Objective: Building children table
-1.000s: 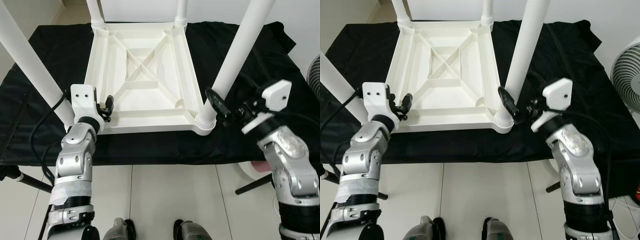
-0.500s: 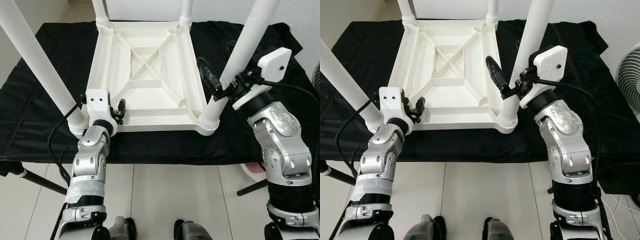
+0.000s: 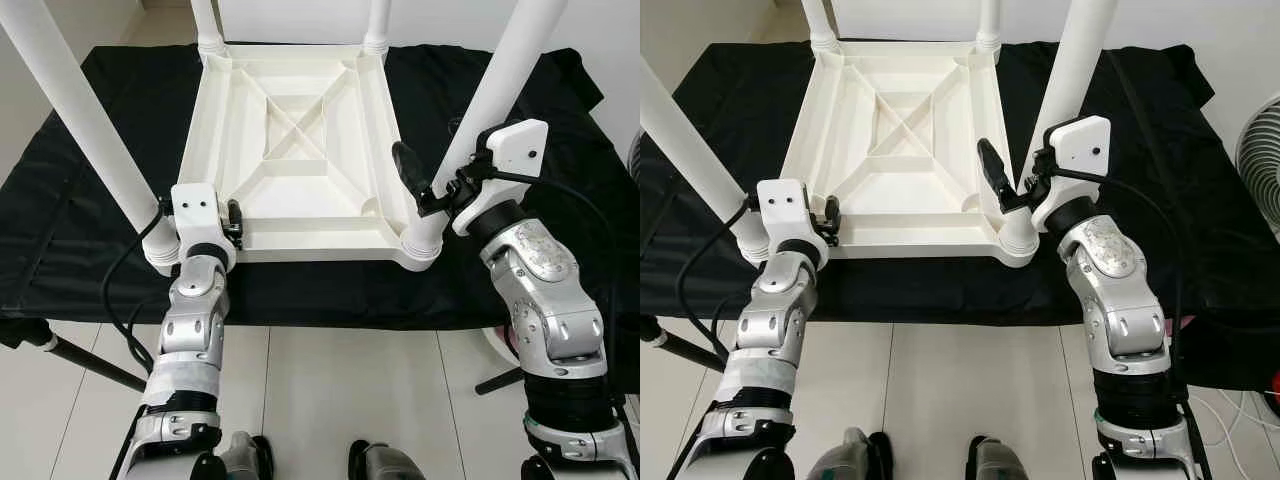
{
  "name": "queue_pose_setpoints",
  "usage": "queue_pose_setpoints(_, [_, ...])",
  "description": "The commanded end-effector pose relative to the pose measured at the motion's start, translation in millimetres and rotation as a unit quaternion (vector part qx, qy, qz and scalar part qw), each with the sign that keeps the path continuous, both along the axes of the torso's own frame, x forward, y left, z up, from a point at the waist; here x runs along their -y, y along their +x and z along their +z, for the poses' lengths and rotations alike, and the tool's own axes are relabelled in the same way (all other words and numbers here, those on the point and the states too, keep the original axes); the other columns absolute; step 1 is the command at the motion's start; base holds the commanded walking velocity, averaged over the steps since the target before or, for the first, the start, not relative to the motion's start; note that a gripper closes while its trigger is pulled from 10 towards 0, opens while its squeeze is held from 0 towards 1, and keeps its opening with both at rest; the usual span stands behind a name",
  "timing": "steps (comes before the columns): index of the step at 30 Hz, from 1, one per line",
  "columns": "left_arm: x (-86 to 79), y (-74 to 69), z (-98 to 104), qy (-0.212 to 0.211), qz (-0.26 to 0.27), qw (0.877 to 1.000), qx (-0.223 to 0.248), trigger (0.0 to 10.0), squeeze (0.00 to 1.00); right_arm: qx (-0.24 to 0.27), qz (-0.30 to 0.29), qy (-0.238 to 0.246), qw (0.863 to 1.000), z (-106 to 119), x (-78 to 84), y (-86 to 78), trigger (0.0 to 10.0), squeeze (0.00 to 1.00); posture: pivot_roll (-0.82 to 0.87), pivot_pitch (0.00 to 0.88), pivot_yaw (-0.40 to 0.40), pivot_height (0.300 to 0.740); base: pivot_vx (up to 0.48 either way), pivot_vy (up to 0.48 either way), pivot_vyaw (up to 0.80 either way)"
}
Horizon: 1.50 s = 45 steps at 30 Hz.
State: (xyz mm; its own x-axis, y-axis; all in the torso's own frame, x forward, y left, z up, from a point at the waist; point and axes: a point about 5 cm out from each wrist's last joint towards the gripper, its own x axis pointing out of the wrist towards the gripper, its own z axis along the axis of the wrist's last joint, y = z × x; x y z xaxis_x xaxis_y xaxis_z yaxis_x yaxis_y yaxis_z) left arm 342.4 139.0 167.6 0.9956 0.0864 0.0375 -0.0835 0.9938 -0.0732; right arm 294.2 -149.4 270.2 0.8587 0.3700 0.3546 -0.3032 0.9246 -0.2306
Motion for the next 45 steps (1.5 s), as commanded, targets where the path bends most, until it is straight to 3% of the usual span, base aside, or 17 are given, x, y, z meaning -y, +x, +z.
queue_pose_setpoints(1, [4.4,0.4,-7.6,-0.004,0.000,1.000,-0.017,10.0,0.00,-0.008,-0.010,0.009,1.000,-0.6,-3.4,-0.4,10.0,0.00,-0.15,0.143,0.038,0.740,0.000,0.000,0.00])
queue_pose_setpoints(10, [15.2,4.0,-8.8,-0.012,-0.007,1.000,-0.014,10.0,0.00,-0.035,-0.031,0.011,0.999,-9.7,-8.8,0.1,10.0,0.00,-0.16,0.149,0.037,0.740,0.000,0.000,0.00])
queue_pose_setpoints(19, [13.4,4.7,-11.5,-0.008,-0.005,1.000,-0.019,10.0,0.00,-0.055,-0.120,0.053,0.990,-6.0,16.1,8.3,10.0,0.00,-0.16,0.158,0.048,0.740,0.000,0.000,0.00])
queue_pose_setpoints(22, [1.7,7.6,-4.0,0.013,0.010,1.000,-0.007,10.0,0.00,-0.074,-0.177,0.087,0.978,-13.6,32.1,10.4,10.0,0.00,-0.15,0.164,0.057,0.740,0.000,0.000,0.00])
queue_pose_setpoints(30, [-16.0,10.1,12.6,0.064,0.031,0.997,0.014,10.0,0.00,-0.099,-0.237,0.134,0.957,-25.6,54.6,10.1,10.0,0.00,-0.14,0.167,0.069,0.740,0.000,0.000,0.00])
queue_pose_setpoints(41, [-0.3,15.8,44.2,0.096,0.015,0.994,0.040,10.0,0.00,-0.126,-0.288,0.177,0.933,-52.4,74.2,7.8,10.0,0.00,-0.11,0.166,0.084,0.740,0.000,0.000,0.00])
queue_pose_setpoints(42, [5.2,16.2,50.3,0.098,0.008,0.994,0.044,10.0,0.00,-0.134,-0.295,0.194,0.926,-57.9,78.7,6.9,9.0,0.00,-0.11,0.166,0.090,0.740,0.000,0.000,0.00])
queue_pose_setpoints(44, [12.5,16.4,58.0,0.098,-0.003,0.994,0.049,10.0,0.00,-0.143,-0.302,0.210,0.919,-64.5,84.0,6.2,9.0,0.00,-0.10,0.166,0.094,0.740,0.000,0.000,0.00])
queue_pose_setpoints(45, [21.2,16.2,66.9,0.098,-0.014,0.994,0.055,10.0,0.00,-0.151,-0.304,0.228,0.913,-70.7,88.9,5.5,2.4,0.00,-0.10,0.167,0.097,0.740,0.000,0.000,0.00])
